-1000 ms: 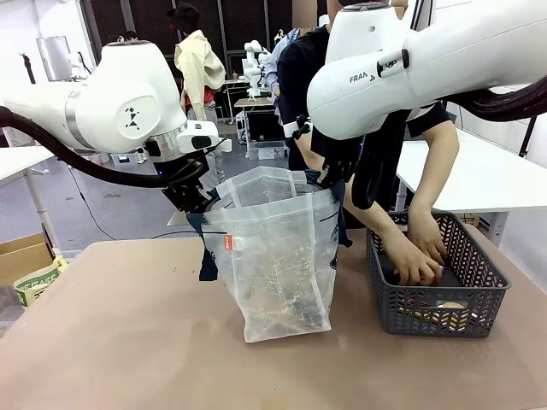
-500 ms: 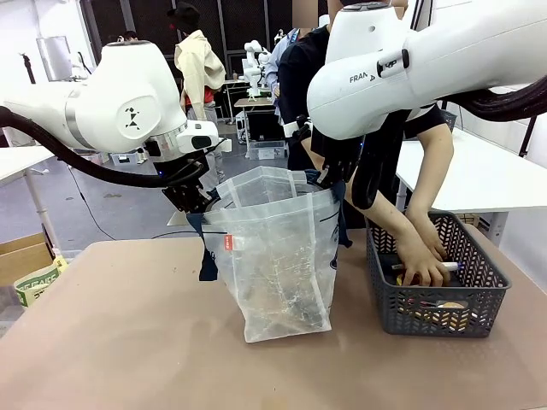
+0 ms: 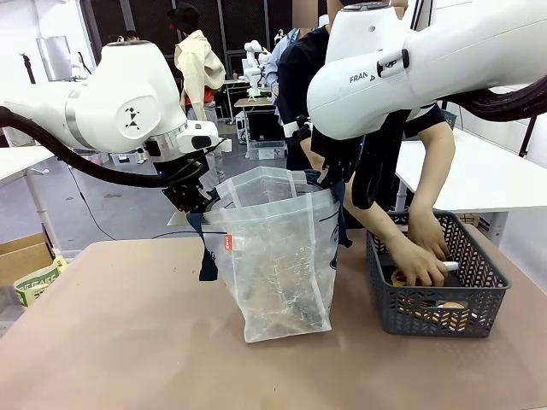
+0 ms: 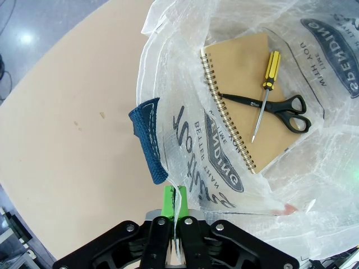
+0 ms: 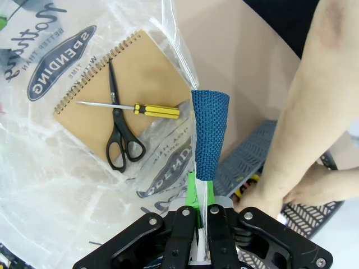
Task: Transfer purchased items from the store into the shopping bag.
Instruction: Move the Reusable shopping bag to the right side of the table.
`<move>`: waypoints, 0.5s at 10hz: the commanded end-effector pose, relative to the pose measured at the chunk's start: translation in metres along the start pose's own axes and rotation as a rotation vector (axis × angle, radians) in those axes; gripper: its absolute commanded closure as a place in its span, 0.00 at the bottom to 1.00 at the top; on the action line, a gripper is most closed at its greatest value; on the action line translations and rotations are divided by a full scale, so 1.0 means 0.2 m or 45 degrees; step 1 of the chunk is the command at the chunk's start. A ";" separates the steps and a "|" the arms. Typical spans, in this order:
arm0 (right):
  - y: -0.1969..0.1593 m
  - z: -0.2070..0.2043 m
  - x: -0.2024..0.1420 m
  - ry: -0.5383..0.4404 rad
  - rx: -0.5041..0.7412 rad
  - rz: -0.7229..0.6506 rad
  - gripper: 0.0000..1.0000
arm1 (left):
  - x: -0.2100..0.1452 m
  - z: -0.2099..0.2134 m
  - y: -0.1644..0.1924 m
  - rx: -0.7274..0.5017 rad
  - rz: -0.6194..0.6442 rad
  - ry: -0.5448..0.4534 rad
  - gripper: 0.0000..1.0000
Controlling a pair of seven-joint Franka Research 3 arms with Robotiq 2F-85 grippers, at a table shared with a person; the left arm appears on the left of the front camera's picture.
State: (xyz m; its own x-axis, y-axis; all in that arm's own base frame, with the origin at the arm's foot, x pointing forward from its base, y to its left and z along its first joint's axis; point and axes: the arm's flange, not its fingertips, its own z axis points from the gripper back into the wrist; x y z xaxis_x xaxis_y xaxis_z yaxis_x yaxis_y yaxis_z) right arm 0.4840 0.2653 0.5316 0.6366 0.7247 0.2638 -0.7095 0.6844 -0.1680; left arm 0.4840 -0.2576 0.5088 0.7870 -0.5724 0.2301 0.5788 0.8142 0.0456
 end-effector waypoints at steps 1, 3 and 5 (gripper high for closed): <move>-0.01 0.01 0.00 -0.004 -0.003 -0.001 1.00 | 0.00 0.01 0.00 0.001 0.004 -0.001 1.00; -0.01 0.01 0.00 -0.004 -0.003 -0.001 1.00 | 0.00 0.01 0.00 0.001 0.004 -0.001 1.00; -0.01 0.01 0.00 -0.004 -0.003 -0.001 1.00 | 0.00 0.01 0.00 0.001 0.004 -0.001 1.00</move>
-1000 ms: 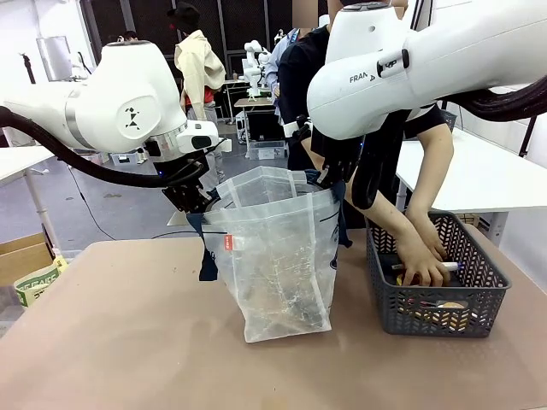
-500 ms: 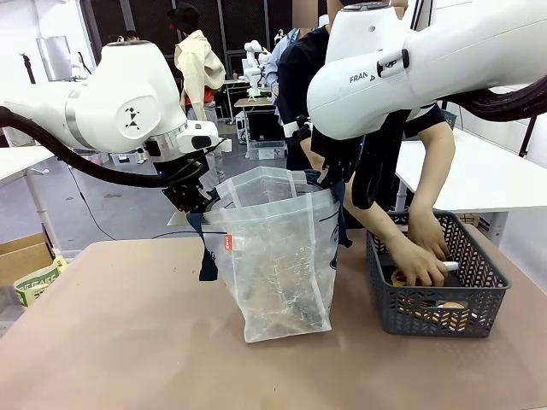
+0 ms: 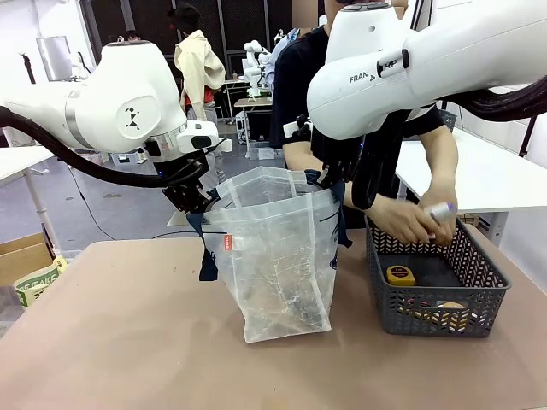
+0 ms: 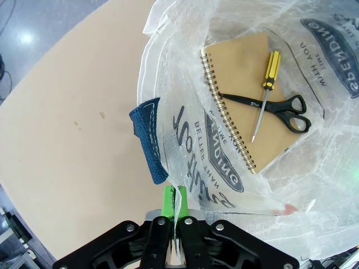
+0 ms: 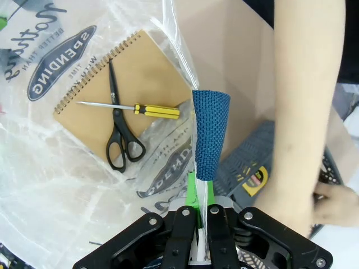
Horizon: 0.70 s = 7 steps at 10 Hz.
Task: Transfer purchased items from the store into the shopping bag.
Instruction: Move the Reusable shopping bag to the right side of the table.
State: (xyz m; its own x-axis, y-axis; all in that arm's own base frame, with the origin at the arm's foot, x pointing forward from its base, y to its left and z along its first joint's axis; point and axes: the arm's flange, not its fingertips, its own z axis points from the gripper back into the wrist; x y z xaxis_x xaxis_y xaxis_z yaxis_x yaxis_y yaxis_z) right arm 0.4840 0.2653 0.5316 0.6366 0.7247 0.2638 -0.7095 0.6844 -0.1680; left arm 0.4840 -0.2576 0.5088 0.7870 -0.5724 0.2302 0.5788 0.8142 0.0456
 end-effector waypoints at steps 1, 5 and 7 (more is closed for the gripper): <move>-0.01 0.01 0.00 -0.004 -0.003 -0.001 1.00 | 0.00 0.01 0.00 0.001 0.004 -0.001 1.00; -0.01 0.01 0.00 -0.004 -0.003 -0.001 1.00 | 0.00 0.01 0.00 0.001 0.004 -0.001 1.00; -0.01 0.01 0.00 -0.004 -0.003 -0.001 1.00 | 0.00 0.01 0.00 0.001 0.004 -0.001 1.00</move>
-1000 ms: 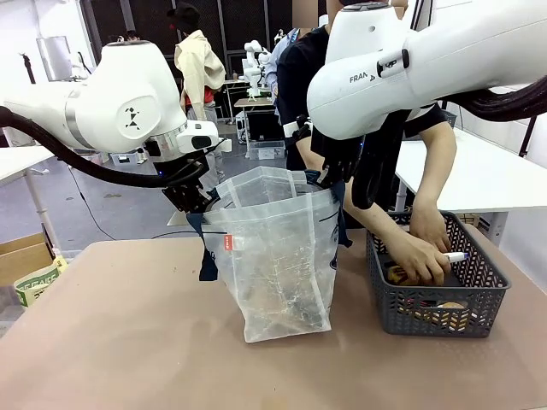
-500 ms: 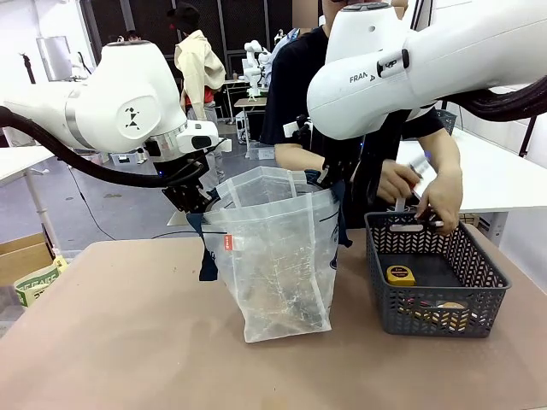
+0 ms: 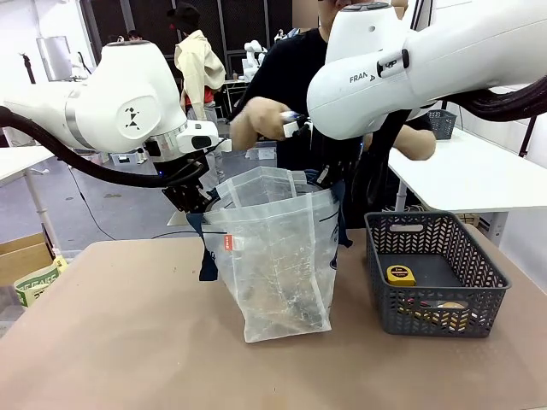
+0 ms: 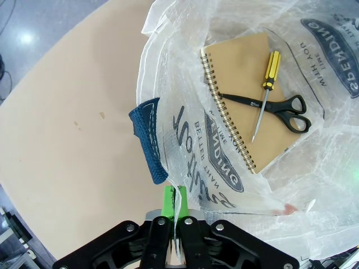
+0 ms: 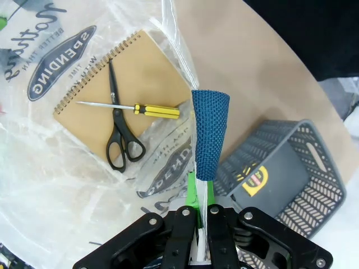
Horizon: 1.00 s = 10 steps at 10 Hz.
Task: Transfer purchased items from the store into the shopping bag.
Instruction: Move the Reusable shopping bag to the right side of the table.
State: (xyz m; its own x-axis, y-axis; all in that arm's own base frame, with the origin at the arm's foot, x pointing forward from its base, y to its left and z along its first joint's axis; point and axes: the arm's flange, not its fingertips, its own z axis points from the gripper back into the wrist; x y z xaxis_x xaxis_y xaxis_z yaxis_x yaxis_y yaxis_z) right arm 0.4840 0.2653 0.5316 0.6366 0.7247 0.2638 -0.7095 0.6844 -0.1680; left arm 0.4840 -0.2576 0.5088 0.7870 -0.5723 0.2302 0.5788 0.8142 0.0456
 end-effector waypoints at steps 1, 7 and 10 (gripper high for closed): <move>-0.01 0.01 0.00 -0.004 -0.003 -0.001 1.00 | 0.00 0.01 0.00 0.001 0.004 -0.001 1.00; -0.01 0.01 0.00 -0.004 -0.003 -0.001 1.00 | 0.00 0.01 0.00 0.001 0.004 -0.001 1.00; -0.01 0.01 0.00 -0.004 -0.003 -0.001 1.00 | 0.00 0.01 0.00 0.001 0.004 -0.001 1.00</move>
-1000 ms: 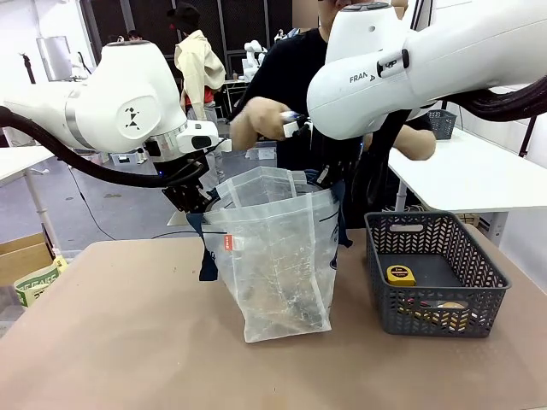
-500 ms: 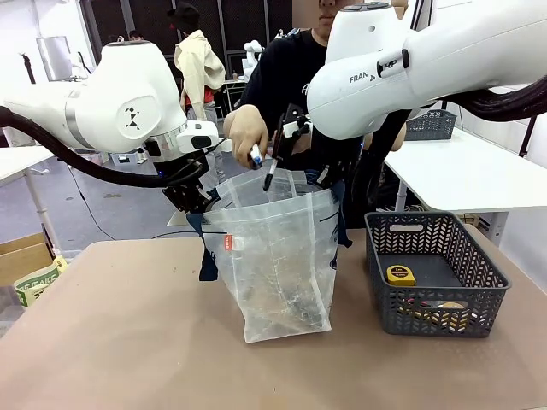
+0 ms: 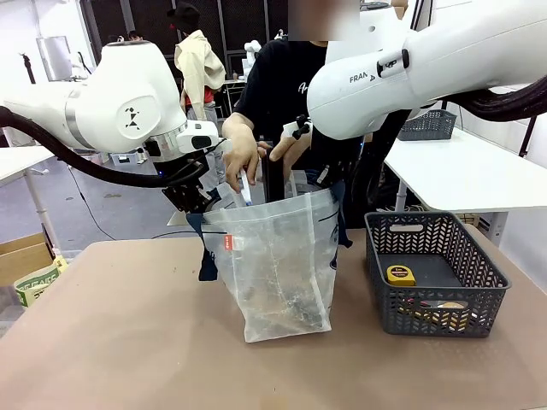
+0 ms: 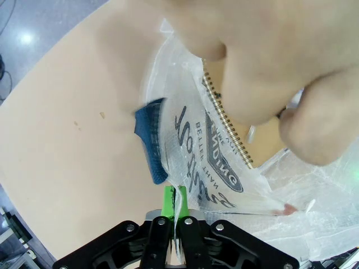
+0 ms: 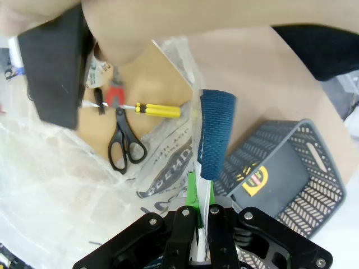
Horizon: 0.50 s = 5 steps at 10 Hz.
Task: Transfer purchased items from the store into the shopping bag.
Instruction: Move the Reusable shopping bag to the right side of the table.
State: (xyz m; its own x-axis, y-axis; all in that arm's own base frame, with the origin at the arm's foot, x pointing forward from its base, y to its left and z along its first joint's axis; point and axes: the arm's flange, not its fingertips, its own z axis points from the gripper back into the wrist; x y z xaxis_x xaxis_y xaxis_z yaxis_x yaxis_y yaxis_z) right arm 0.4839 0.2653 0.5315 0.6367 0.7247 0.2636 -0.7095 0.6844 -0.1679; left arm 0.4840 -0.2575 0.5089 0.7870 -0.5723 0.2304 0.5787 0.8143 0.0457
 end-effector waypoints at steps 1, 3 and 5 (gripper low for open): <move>-0.01 0.01 0.00 -0.005 -0.003 -0.001 1.00 | 0.00 0.01 0.00 0.001 0.004 0.000 1.00; -0.01 0.01 0.00 -0.005 -0.003 -0.001 1.00 | 0.00 0.01 0.00 0.001 0.004 0.000 1.00; -0.01 0.01 0.00 -0.005 -0.003 -0.001 1.00 | 0.00 0.01 0.00 0.001 0.004 0.000 1.00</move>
State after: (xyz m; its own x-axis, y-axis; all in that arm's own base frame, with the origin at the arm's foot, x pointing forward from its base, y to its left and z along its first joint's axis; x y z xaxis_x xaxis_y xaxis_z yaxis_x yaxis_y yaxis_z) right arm 0.4839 0.2653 0.5315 0.6368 0.7247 0.2633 -0.7095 0.6844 -0.1678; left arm 0.4840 -0.2576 0.5091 0.7869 -0.5723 0.2307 0.5787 0.8142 0.0457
